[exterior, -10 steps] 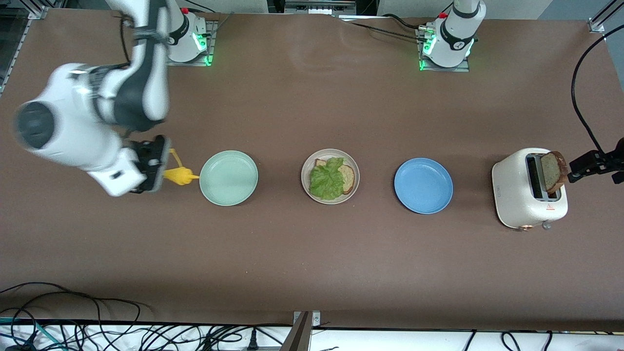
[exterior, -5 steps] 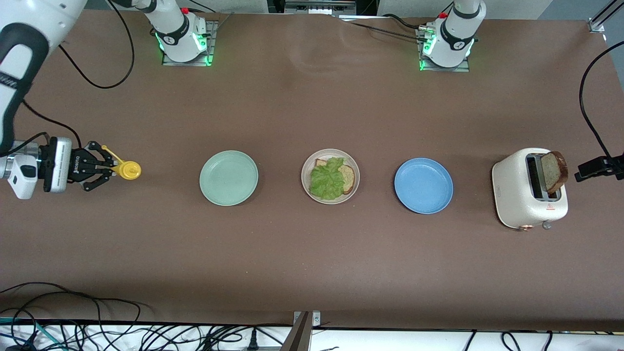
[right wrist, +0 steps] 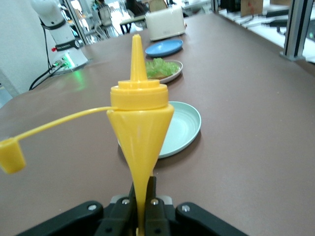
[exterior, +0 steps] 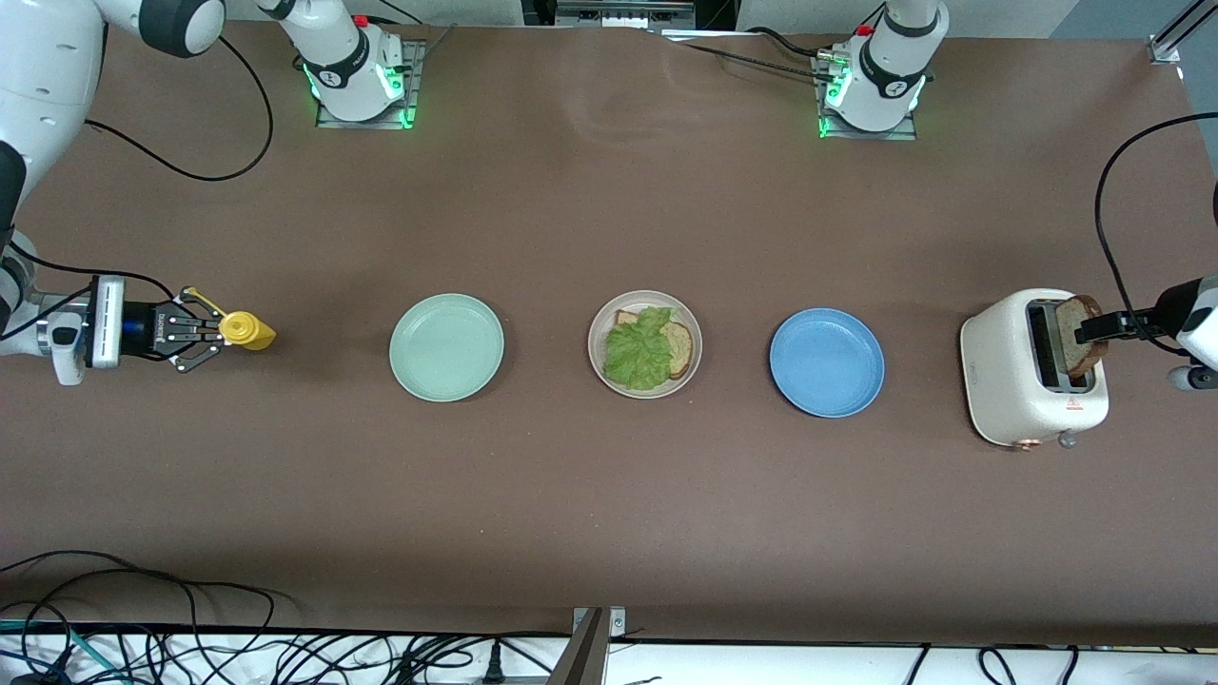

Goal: Make sandwich on beige plate with both arms
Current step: 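Set the mustard down while the left gripper lifts the toast out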

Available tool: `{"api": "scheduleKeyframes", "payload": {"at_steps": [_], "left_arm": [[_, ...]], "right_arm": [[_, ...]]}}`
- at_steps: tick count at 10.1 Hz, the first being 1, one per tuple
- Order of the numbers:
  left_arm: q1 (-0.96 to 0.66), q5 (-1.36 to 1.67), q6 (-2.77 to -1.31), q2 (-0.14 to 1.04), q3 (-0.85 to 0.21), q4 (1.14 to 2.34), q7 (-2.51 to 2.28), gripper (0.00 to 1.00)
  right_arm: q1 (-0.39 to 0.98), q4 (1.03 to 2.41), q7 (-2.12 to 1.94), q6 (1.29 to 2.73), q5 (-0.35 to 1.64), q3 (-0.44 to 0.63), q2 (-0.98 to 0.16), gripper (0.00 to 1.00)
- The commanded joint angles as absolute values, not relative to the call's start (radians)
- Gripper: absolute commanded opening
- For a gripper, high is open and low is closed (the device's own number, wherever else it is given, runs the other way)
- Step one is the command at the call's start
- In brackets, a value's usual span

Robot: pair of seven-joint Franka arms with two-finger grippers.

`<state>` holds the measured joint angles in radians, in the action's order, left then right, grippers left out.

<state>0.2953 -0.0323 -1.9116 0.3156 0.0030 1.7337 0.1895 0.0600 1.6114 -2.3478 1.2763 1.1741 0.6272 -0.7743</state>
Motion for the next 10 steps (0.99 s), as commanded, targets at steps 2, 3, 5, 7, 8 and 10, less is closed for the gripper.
{"api": "scheduleKeyframes", "payload": {"at_steps": [2,3,5,7,8,10], "left_arm": [[0.307,-0.054,-1.954,0.318,-0.006,1.782,0.205,0.15],[0.304,-0.055,-1.95,0.316,-0.008,1.778,0.201,0.05],[0.305,-0.055,-1.93,0.301,-0.008,1.763,0.199,0.0],[0.305,-0.054,-1.898,0.264,-0.011,1.75,0.193,0.0],[0.301,-0.054,-1.85,0.238,-0.015,1.724,0.195,0.0],[0.293,-0.04,-1.656,0.236,-0.041,1.575,0.189,0.0]], "right_arm": [[-0.014,1.594,-2.474,1.249,1.229,0.569,-0.822,0.0],[-0.017,1.594,-2.518,1.25,1.229,0.568,-0.839,0.0],[-0.029,1.588,-2.559,1.246,1.262,0.568,-0.88,0.0],[-0.037,1.588,-2.58,1.201,1.339,0.554,-0.931,0.0],[-0.04,1.588,-2.582,1.198,1.354,0.554,-0.945,0.0],[-0.058,1.588,-2.583,1.198,1.365,0.525,-0.957,0.0]]}}
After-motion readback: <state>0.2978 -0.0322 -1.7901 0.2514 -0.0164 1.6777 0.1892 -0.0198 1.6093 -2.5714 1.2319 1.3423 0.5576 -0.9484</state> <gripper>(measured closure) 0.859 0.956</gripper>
